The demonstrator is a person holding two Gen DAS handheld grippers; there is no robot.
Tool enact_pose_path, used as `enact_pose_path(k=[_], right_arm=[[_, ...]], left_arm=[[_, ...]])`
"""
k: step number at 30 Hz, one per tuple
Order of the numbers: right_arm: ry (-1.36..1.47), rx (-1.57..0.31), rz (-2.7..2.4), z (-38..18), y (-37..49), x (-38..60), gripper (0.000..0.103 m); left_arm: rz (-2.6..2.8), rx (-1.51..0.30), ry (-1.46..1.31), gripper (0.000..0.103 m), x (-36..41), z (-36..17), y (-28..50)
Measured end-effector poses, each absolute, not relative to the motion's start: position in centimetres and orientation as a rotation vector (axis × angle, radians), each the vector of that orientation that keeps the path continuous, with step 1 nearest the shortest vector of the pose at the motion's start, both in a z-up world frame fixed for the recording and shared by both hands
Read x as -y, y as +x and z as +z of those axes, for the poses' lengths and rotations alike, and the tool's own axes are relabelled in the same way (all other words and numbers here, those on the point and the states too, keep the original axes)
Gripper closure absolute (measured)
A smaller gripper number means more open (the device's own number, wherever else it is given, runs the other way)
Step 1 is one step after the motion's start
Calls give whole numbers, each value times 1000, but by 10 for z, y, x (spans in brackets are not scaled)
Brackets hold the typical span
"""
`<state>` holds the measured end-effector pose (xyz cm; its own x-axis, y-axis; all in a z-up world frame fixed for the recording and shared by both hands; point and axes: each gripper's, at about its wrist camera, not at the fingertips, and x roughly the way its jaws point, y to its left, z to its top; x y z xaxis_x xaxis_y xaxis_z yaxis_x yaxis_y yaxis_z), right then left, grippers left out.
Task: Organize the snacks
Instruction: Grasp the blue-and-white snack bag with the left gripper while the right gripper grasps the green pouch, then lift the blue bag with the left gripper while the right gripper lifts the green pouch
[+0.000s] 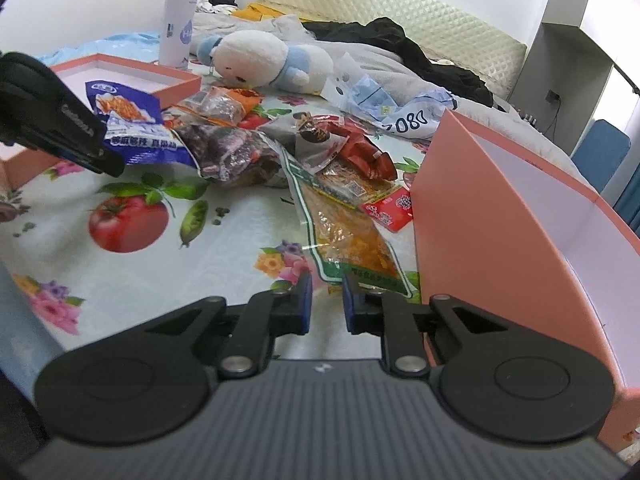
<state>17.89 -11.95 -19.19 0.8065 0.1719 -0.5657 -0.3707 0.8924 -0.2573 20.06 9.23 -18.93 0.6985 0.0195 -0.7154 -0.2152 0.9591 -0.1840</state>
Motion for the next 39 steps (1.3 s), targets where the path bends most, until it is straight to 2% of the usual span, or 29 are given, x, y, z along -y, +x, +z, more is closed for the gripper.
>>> enact_pose_path(k=[14, 23, 26, 27, 28, 29, 30, 31, 32, 34, 39], right_arm=[[-360, -588, 404, -171, 119, 130, 88], [-305, -673, 476, -156, 87, 147, 89], [-296, -684, 512, -153, 83, 149, 87], [-289, -692, 526, -153, 84, 149, 87], [-278, -707, 538, -154, 86, 150, 87], [-265, -720, 550, -155, 88, 151, 87], [-256, -734, 560, -156, 90, 151, 85], [-244, -753, 576, -157, 92, 151, 80], [-232, -765, 588, -158, 94, 152, 77], [-208, -773, 601, -157, 97, 153, 62], [-144, -728, 627, -151, 99, 159, 36]], left_arm=[[-4, -803, -310, 89, -54, -153, 119], [-36, -872, -338, 88, -49, -143, 67], [-18, -894, -369, 85, -56, -143, 57], [-7, -910, -388, 74, -59, -144, 55], [6, -924, -402, 57, -63, -145, 53], [33, -943, -417, 47, -66, -146, 52], [57, -949, -428, 35, -69, -146, 52], [67, -936, -439, 32, -72, -144, 50], [71, -928, -447, 31, -75, -142, 49], [74, -913, -450, 30, -78, -138, 49], [62, -865, -432, 29, -75, -126, 58]])
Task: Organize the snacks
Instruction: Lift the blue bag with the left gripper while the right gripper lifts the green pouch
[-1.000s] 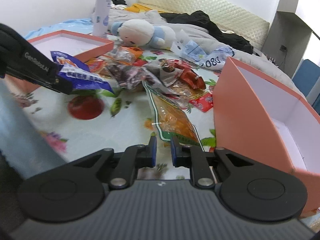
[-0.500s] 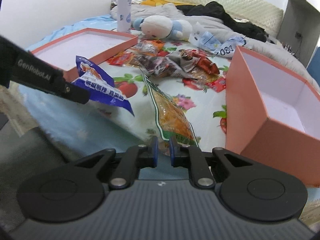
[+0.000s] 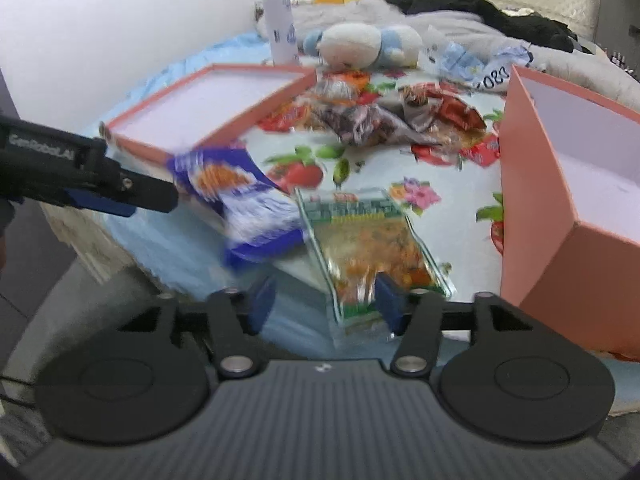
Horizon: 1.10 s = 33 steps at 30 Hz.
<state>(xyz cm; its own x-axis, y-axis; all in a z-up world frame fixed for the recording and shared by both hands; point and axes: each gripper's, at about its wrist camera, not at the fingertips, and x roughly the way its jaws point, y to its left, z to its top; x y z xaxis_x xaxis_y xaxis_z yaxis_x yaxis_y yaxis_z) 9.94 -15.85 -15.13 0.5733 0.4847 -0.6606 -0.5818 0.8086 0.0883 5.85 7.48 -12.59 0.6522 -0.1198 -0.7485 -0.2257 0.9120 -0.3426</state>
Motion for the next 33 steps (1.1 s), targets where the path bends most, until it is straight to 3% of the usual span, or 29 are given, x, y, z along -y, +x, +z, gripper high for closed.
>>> enact_pose_path(k=[8, 9, 10, 11, 17, 21, 25, 33], right_arm=[[-162, -744, 564, -168, 127, 149, 33], [-170, -747, 570, -171, 131, 147, 30], [-185, -753, 573, -174, 135, 145, 20], [-200, -751, 570, -177, 137, 144, 18], [-216, -753, 570, -194, 153, 142, 18], [-243, -738, 548, -202, 152, 140, 17], [-230, -741, 545, -207, 151, 143, 17], [-222, -736, 557, -214, 153, 147, 17]], left_arm=[[24, -879, -356, 27, -58, -129, 104], [8, -883, -335, 27, -55, -130, 109], [-11, -889, -300, 27, -51, -131, 117], [-19, -891, -273, 27, -49, -132, 121], [-73, -914, -79, 26, -29, -151, 151], [-116, -999, -8, 11, -23, -175, 167], [-94, -1038, 91, 11, -18, -194, 169], [-90, -1024, 9, 11, -30, -211, 171]])
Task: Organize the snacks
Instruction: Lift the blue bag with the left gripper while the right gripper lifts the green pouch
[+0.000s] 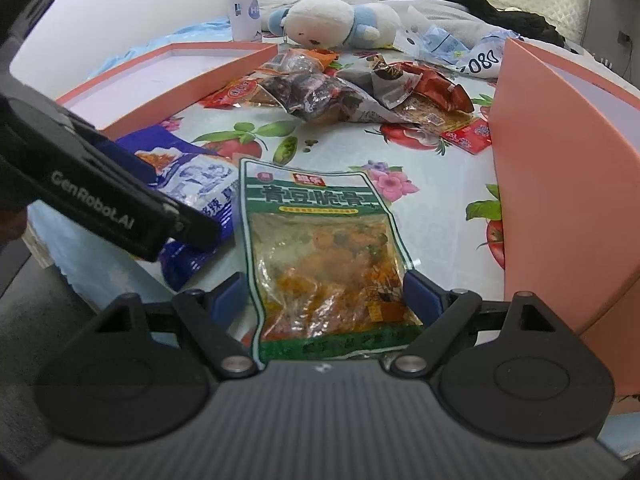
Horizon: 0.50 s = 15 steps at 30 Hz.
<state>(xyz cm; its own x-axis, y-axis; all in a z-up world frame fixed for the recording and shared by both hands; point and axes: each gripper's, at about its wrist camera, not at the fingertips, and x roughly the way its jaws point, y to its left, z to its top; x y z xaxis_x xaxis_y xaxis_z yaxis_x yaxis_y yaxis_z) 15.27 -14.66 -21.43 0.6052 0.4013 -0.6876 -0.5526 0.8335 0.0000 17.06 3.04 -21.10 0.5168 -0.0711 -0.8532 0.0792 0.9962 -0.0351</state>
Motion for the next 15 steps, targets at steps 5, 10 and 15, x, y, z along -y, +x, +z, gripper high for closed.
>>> enact_pose_path(k=[5, 10, 15], right_arm=[[-226, -734, 574, -214, 155, 147, 26], [-219, -735, 578, -210, 155, 145, 55], [-153, -749, 546, -200, 158, 150, 69]], left_arm=[[-62, -1022, 27, 18, -26, -212, 170], [-46, -1006, 40, 32, -26, -209, 165], [-42, -983, 15, 43, -26, -203, 158]])
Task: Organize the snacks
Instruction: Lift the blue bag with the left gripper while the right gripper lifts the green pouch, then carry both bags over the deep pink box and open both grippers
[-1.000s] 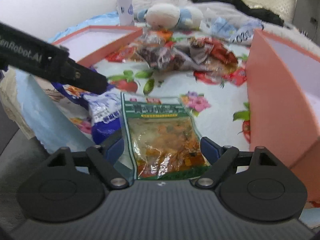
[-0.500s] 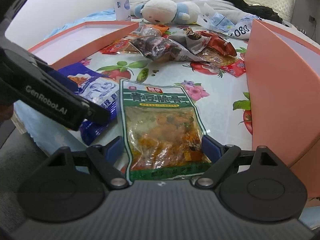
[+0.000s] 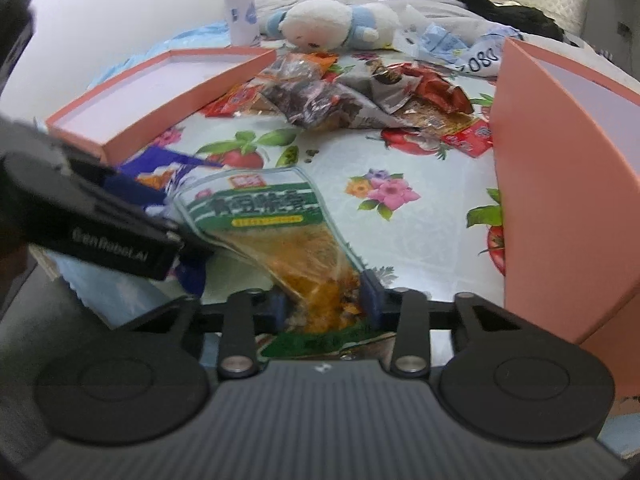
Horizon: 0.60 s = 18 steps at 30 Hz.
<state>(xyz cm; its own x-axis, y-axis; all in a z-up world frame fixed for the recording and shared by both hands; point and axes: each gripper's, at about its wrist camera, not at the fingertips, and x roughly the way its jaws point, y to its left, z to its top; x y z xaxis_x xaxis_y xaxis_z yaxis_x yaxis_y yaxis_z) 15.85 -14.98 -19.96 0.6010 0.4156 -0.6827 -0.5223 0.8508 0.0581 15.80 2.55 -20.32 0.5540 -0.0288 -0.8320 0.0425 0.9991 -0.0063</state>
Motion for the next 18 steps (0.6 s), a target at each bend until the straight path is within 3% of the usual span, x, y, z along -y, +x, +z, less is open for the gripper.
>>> enact_pose_path(k=[2, 18], right_arm=[[-109, -747, 525, -193, 160, 154, 76], [170, -706, 450, -125, 148, 189, 79]], left_arm=[[-39, -988, -54, 45, -30, -197, 158], [-25, -837, -221, 48, -28, -120, 129]])
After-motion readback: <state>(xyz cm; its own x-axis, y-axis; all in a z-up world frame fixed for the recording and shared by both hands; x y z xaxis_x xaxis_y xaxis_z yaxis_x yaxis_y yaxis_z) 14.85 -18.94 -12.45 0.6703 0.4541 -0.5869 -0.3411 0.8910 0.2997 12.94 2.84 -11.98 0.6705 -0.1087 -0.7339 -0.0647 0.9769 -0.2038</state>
